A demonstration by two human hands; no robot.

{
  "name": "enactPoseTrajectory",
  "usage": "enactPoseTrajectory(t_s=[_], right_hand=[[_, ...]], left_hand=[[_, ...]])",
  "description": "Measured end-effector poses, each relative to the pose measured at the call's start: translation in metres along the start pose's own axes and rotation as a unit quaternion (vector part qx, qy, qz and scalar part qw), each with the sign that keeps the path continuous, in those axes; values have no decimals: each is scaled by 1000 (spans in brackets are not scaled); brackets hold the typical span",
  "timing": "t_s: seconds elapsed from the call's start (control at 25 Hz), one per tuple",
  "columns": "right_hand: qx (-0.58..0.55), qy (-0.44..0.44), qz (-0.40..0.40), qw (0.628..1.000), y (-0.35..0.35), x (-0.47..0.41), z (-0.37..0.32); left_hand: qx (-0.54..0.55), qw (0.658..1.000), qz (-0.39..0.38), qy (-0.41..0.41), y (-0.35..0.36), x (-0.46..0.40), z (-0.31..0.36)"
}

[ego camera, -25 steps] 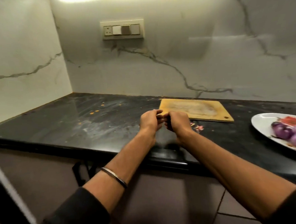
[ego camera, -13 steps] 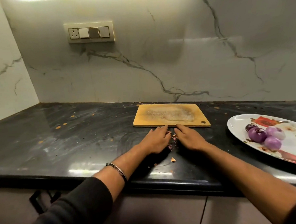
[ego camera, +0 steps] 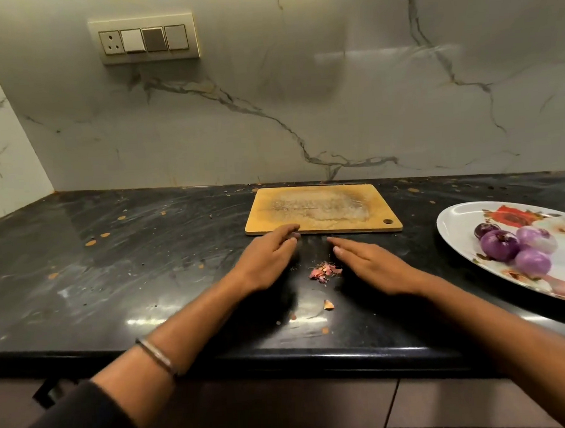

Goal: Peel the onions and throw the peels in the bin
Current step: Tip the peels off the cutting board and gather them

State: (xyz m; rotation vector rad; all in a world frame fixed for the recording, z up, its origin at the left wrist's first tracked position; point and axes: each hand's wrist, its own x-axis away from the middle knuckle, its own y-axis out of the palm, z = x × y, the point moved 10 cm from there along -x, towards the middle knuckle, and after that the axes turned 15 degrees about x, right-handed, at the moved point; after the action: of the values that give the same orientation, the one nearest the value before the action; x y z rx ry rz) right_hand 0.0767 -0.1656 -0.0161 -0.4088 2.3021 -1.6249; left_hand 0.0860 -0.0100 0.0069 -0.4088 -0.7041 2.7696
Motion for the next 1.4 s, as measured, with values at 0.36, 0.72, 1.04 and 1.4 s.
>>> enactPoseTrajectory(t_s=[0.36,0.72,1.04,1.4], right_hand=[[61,-100,-39,992,26,38,-54],[199,-26,-6,980,55,-18,-103],[-106,110,111,982,-6,-23,-17],[-134,123,178,967,-22,5,9]], left_hand=[[274,958,-68,-59,14,42,-1],[257,949,181,-7,-41,44,-9],[-231,968,23,-101,20,80,-31],[-319,944,-39,-80,79,7,2]])
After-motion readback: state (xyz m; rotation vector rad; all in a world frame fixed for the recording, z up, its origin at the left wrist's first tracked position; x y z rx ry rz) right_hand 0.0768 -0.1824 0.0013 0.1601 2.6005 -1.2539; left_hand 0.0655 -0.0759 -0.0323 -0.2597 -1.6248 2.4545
